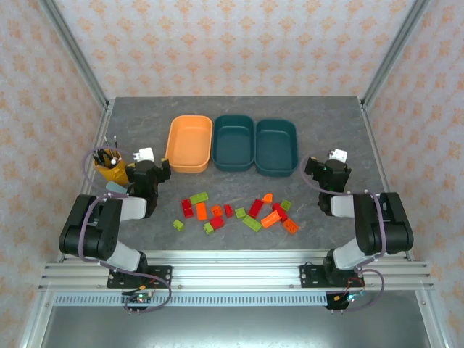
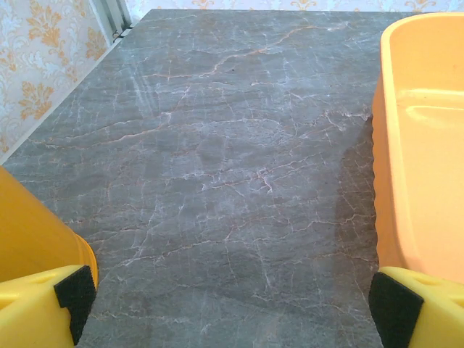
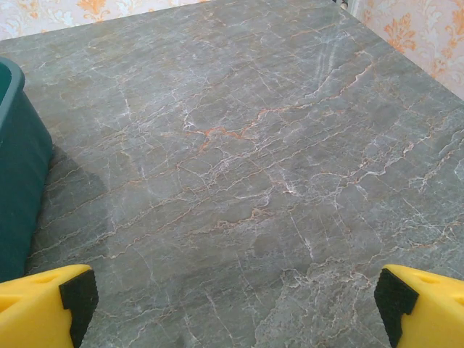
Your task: Sort the legos into containers by color
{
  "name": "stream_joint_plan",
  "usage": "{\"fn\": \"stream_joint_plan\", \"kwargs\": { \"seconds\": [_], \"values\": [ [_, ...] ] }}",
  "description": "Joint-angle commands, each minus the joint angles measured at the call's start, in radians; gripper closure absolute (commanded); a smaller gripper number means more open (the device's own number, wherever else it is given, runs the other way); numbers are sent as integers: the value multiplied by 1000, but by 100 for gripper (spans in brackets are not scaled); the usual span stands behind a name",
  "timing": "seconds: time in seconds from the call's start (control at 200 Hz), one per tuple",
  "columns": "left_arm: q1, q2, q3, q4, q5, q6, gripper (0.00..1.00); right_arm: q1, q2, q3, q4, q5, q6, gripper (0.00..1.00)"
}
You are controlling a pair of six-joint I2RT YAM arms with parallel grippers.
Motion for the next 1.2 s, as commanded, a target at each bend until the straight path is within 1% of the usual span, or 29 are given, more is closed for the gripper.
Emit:
{"fn": "stream_joint_plan", "kwargs": {
  "seconds": [0.0,0.676,0.711,0.736,0.776,0.801,0.826,0.876,0.936,0.976,1.051,1.141,1.166,1.196],
  "values": [
    [-4,-3,3,47,-34,1,0,-2,2,17,20,-10,-10,1],
    [-4,-5,1,52,-27,4,0,-2,1,15,20,-10,-9,1],
    [-4,-22,14,16,-5,12,0,-2,-2,11,29,-12,-9,1],
    [-8,-47,34,-48,2,21,0,-2,-14,13,24,-9,-6,1],
    [-27,-86,90,-163,-42,25,0,-1,-58,40,-64,-1,-8,1],
    [-42,-110,118,-244,-76,24,0,2,-88,66,-128,27,-3,1],
    [-58,-135,137,-286,-103,31,0,4,-118,92,-199,52,7,1],
    [-100,-187,151,-327,-170,37,0,6,-176,133,-290,85,19,1],
    [-136,-249,181,-405,-233,-11,0,12,-251,148,-302,98,23,1],
    [-167,-285,205,-461,-263,-28,0,20,-299,176,-340,116,19,1],
    [-242,-337,253,-530,-334,-26,0,40,-380,267,-461,156,22,1],
    [-338,-391,326,-584,-395,-22,0,84,-481,395,-582,162,17,1],
    [-367,-399,350,-591,-407,-10,0,100,-499,446,-629,166,41,1],
    [-401,-408,379,-594,-417,7,0,108,-514,516,-718,178,126,1]
  ]
}}
